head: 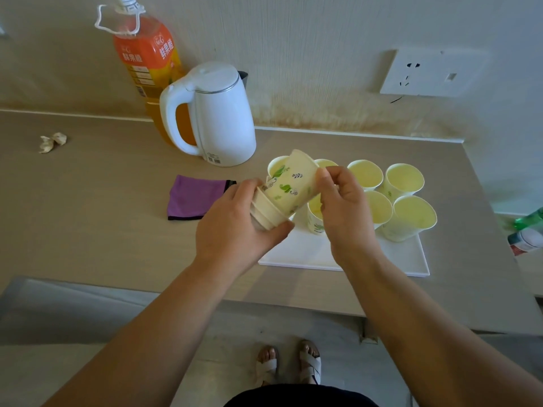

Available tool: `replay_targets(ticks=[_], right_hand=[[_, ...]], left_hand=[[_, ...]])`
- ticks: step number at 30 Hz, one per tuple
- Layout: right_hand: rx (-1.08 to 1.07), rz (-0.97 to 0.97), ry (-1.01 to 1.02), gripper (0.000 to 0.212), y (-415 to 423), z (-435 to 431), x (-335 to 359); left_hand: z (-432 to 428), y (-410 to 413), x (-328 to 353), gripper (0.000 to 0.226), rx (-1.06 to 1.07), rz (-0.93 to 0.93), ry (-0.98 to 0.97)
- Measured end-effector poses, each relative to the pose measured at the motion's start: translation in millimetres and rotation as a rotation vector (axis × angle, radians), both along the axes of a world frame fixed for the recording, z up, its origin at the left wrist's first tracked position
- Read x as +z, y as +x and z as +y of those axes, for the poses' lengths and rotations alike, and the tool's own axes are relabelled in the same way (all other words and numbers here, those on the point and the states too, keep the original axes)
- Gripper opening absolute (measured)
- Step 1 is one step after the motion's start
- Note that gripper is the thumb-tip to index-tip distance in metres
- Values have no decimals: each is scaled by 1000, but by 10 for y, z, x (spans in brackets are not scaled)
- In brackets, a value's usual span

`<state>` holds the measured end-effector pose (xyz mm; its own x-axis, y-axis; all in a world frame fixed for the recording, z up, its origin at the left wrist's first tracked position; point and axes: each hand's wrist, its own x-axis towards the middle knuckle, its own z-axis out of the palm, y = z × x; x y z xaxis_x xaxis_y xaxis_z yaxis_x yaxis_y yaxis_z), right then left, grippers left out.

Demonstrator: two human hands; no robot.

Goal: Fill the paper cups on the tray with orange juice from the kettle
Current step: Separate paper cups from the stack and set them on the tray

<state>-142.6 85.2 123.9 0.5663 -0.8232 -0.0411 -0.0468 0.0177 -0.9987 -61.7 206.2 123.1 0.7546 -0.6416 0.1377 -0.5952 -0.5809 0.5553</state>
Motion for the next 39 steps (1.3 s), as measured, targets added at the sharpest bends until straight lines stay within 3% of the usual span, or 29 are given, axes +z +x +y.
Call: replay_targets(ticks=[3,6,9,10,13,15,17,21,24,28,39], right_hand=[[71,-26,-12,20,45,52,-21],[114,-151,160,9,64,104,-3],[210,-196,421,76,50,54,-21],[263,-213,496,78,48,40,-34],[314,-304,672,53,23,-53,-136],[273,-372,712,76,-52,-139,-211],[145,-335,592,94,-169,-218,-262],[3,-160,110,80,-429,-157,-453],[64,46,-172,86,-516,6,-710],[100,82,-203,83,-452,140,-1041],[71,119,-58,71,-359,158,-1344]], left_hand=[[-34,7,27,76,-25,52,-60],[-40,29,37,74,-38,90,-86],[-8,46,25,73,-72,113,-84],[-1,45,21,74,-92,117,-70],[23,54,-6,73,-125,167,-46],[62,94,-44,68,-99,261,-80],[126,170,-96,68,-33,348,-117],[242,282,-182,69,33,406,-153],[265,294,-217,66,46,407,-153],[259,263,-243,75,34,402,-133],[312,225,-292,78,11,395,-118]])
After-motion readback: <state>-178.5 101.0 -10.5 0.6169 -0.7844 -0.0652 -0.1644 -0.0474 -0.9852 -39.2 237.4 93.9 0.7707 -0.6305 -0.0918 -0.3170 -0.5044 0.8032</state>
